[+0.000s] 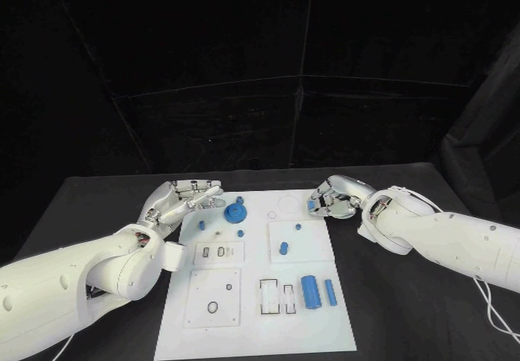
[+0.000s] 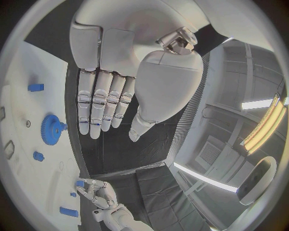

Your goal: Assemble the parts on the task board

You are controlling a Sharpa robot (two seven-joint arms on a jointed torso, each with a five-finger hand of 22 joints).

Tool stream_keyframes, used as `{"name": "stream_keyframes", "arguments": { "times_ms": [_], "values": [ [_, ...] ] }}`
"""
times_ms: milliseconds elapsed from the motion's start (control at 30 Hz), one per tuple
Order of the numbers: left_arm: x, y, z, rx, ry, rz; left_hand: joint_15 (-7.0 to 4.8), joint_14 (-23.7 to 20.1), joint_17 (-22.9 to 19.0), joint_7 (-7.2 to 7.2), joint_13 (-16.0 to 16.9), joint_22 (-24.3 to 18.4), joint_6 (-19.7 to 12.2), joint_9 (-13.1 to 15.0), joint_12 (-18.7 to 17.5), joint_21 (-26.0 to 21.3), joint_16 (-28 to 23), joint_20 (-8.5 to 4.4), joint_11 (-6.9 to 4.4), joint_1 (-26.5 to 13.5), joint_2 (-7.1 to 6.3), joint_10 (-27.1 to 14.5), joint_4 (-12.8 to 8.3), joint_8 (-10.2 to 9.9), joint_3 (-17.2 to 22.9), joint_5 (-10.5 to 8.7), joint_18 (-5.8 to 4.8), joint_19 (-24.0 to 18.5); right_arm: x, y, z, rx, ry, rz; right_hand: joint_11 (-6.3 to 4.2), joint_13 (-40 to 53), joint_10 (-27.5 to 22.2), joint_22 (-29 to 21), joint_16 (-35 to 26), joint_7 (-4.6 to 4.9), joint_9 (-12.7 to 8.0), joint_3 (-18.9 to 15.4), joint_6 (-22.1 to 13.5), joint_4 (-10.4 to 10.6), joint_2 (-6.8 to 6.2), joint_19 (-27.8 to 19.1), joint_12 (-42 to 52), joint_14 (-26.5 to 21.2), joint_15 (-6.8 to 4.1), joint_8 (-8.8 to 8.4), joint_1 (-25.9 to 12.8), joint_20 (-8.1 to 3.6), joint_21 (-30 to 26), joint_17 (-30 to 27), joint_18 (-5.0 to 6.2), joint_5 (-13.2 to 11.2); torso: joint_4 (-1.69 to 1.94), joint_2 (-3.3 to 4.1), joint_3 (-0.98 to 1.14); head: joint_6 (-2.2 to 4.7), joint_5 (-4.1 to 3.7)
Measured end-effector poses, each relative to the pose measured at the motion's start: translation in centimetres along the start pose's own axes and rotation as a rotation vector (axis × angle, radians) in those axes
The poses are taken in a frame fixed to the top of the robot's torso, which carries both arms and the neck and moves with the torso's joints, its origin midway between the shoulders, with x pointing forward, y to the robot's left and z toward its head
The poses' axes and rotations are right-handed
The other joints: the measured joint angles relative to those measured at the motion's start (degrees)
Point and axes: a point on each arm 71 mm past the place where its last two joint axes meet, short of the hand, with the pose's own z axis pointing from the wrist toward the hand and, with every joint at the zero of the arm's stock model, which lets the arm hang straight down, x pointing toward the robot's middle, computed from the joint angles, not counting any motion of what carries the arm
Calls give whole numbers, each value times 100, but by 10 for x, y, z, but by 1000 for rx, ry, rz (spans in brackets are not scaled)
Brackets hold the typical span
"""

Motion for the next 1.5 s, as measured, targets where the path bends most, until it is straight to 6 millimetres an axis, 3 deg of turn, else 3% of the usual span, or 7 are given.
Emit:
{"name": "stream_keyframes", "arguments": {
  "times_ms": [267, 567, 833, 1233, 1500],
  "values": [
    [-3, -1, -1, -1, -5, 2, 0, 0, 0, 0, 0, -4, 0, 0, -25, 0, -21, 0, 0, 0, 0, 0, 0, 0, 0, 0, 0, 0, 4, 41, -6, -68, -24, 33, 2, 52, 44, 24, 33, 0, 6, 41, 0, 6, 37, 12, 85, -20, -20, -1, -23, -12, 14, -1, 0, 0, -1, -32, -24, -21, 38],
    [-5, -1, 1, -9, -21, -20, 0, 0, -1, 0, 0, -6, 0, 0, -25, -21, -22, 0, 0, 21, 21, 0, 0, 0, 0, 0, 0, 0, 27, 105, 13, -145, -3, 11, -20, 88, 63, 65, 32, -1, 5, 84, -1, 12, 53, 21, 111, -20, -20, -19, -40, -21, 25, -1, 0, -2, 1, -108, -90, -121, 221],
    [-9, -4, 5, -8, -39, -31, 0, 0, 5, 0, 0, -5, 0, 0, -25, -21, -21, 0, 0, 21, 21, 0, -17, 0, 17, 0, 0, 0, 52, 152, 32, -190, 34, -35, -20, 87, 63, 64, 32, -2, 4, 93, -2, 21, 72, 21, 111, -20, -19, -50, -110, -21, 25, -2, 1, -5, 35, -142, -135, -191, 360],
    [-12, -6, 9, -5, -51, -33, 0, 0, 5, 0, 0, -10, 0, 0, -25, -21, -21, 0, 0, 21, 21, 0, -17, 0, 17, 0, 0, 0, 97, 177, 34, -214, 123, -103, -20, 76, 62, 46, 32, -9, -10, 125, -9, 15, 34, 21, 111, -20, -19, -34, -162, -21, 25, -2, 0, -24, 32, -143, -131, -226, 508],
    [-12, -6, 10, -5, -52, -35, 0, 0, 4, 0, 0, -9, 0, 0, -25, -21, -21, 0, 0, 20, 21, 0, -17, 0, 17, 0, 0, 0, 111, 182, 35, -219, 142, -125, -19, 65, 62, 33, 31, 7, -10, 125, 8, 15, 34, 21, 108, -20, -19, -35, -162, -21, 25, -3, 0, -2, 32, -138, -123, -263, 543]
  ]
}}
